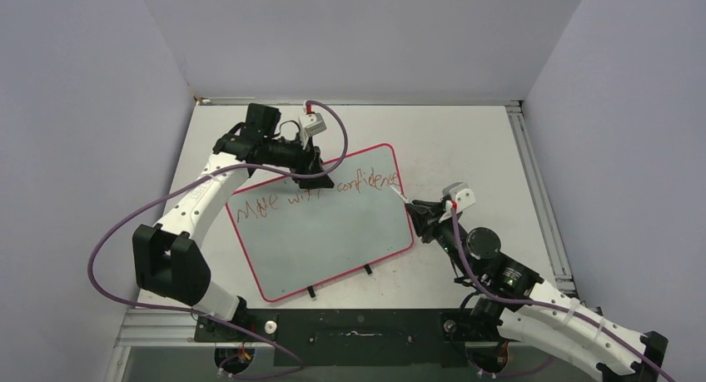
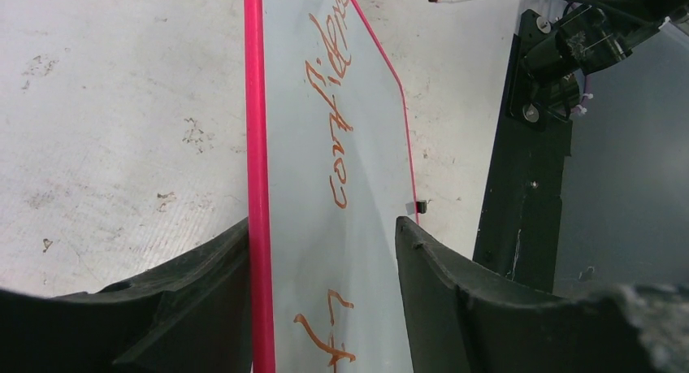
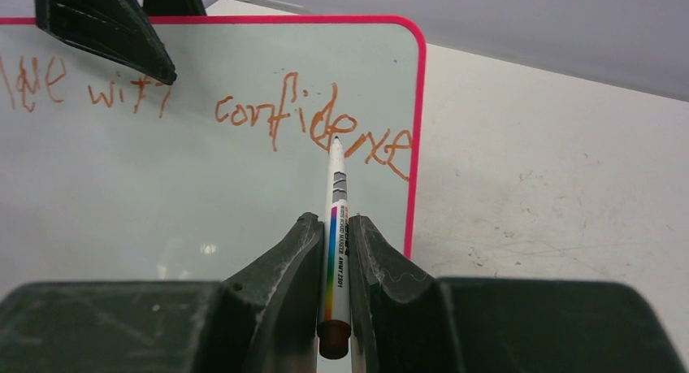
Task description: Write a sentence on the whiteboard
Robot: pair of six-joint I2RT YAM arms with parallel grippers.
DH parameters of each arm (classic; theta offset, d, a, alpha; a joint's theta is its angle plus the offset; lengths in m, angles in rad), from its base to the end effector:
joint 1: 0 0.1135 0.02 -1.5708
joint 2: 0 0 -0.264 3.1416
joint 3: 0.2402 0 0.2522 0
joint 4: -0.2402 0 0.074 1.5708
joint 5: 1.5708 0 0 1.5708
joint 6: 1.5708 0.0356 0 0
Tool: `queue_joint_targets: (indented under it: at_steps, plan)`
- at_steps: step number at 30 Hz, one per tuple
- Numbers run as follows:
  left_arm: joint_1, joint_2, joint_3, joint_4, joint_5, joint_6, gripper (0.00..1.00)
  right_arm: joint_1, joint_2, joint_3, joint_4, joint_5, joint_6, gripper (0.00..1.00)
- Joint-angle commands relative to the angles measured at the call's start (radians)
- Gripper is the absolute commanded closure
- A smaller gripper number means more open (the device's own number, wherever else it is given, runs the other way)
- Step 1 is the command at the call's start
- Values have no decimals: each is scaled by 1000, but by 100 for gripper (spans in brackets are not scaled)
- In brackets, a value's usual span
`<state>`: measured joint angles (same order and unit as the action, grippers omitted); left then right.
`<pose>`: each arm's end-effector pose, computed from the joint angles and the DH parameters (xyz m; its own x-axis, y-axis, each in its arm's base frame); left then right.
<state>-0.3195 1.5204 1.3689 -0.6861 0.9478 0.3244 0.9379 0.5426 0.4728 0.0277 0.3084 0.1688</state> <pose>0.2960 -0.1284 0.3291 -0.4457 0.3434 -0.8267 0.8877 0.2888 -0.3587 0.0976 0.1148 0.2880 -0.1235 0.1023 -0.9871 -0.5763 0.8023 0.1553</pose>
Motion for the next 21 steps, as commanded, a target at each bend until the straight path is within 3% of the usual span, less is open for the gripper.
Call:
queue_joint_targets:
  at_steps: [1,6,15,21]
  plan:
    - [6,-41,-1,20,3,-5,44,15,29,58,35,-120,2,95]
    - [7,-51,-7,33,-14,-13,43,88,114,28,147,-179,37,95]
    - [8,-61,-19,64,-46,-36,39,390,421,78,359,23,-39,95]
    - [7,-71,-31,96,-57,-56,36,433,604,125,513,41,-59,95]
